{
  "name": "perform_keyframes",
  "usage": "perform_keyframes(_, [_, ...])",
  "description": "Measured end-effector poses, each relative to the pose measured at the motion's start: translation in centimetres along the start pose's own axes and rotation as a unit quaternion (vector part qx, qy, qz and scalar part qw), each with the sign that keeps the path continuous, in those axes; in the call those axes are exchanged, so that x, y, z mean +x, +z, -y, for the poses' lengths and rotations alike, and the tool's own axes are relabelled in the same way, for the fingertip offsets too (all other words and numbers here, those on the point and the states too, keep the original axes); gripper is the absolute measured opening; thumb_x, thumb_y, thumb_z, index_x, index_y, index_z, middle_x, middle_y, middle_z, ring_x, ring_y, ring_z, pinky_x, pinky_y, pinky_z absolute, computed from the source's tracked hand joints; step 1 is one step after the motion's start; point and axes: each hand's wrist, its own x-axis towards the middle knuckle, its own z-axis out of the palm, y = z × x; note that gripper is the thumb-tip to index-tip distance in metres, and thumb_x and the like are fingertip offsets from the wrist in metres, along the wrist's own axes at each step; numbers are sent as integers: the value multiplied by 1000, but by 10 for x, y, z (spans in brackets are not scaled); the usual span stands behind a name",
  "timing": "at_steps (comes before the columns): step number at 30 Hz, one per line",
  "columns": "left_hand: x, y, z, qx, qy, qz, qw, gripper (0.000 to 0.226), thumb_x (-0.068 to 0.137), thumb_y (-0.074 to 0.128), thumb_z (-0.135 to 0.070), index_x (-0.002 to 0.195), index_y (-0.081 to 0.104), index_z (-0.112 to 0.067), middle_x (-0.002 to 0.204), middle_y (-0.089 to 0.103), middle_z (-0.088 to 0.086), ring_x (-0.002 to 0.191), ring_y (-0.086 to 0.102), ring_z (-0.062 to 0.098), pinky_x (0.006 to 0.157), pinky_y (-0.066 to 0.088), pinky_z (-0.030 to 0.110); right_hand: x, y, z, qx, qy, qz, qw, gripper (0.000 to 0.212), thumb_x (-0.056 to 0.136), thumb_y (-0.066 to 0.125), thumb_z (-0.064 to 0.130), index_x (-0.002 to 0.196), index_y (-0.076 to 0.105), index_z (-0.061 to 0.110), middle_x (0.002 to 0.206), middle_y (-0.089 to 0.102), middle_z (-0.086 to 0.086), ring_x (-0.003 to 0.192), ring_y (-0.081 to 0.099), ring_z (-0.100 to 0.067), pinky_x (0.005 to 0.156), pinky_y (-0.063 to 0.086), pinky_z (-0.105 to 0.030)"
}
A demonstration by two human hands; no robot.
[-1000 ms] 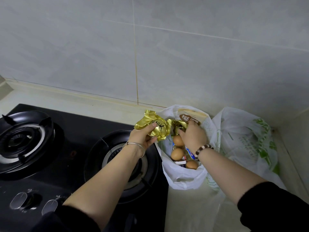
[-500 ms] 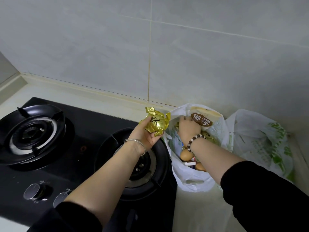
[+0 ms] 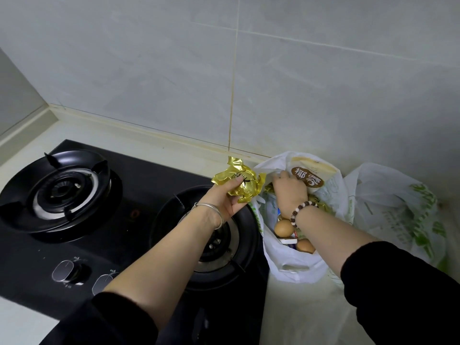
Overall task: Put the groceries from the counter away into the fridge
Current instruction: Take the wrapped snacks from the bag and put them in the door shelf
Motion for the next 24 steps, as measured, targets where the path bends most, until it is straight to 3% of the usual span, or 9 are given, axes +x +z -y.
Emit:
perform_keyframes(3, [-8,4,2,43,17,-19,999,33,88,63,-12,120,58,-13,99,70,5,75,71,15,62,59,27,-10,-12,-3,8,-25,-37,999,49,77,60,1,123,47,14,117,52,-9,103,54,-27,75,47,-34])
perform_keyframes(6, [-17,11,5,81,38,-31,996,21,88,63,-11,108,61,-15,87,71,2,68,70,12,59,58,26,-28,-25,-8,19,-29,-66,997,42,78,61,6,116,47,14,113,52,-7,96,54,-25,63,41,-30])
perform_keyframes(9, [-32,20,7,111,70,-39,991,14,89,61,-8,99,61,-16,75,70,-1,61,68,9,55,57,25,-48,-40,-12,101,-9,-69,992,40,80,61,14,117,47,14,112,52,-7,97,53,-25,60,39,-29])
perform_keyframes(12, [-50,24,8,129,110,-50,984,16,88,61,-5,100,60,-16,82,68,3,64,68,12,58,58,27,-69,-59,-12,184,15,-85,979,41,79,60,14,117,47,13,113,50,-7,97,52,-26,64,43,-31])
perform_keyframes(16, [-81,17,4,164,159,-106,968,28,82,69,-9,106,59,-17,99,69,8,84,68,23,74,57,38,-96,-82,3,200,-27,-131,971,46,84,58,19,127,43,13,121,49,-9,107,49,-28,82,45,-36])
perform_keyframes(21, [-140,-11,0,164,224,-186,943,41,78,73,-7,112,54,-17,106,68,9,89,68,25,67,56,36,-118,-102,52,238,-117,-160,951,47,81,58,14,126,45,15,121,48,-7,105,49,-26,73,42,-30])
perform_keyframes(24, [-191,-37,-2,145,262,-247,922,35,79,72,-6,107,55,-18,102,67,8,86,68,23,63,56,33,-136,-112,99,268,-184,-166,931,45,82,60,15,125,46,16,118,49,-5,105,50,-24,76,41,-29])
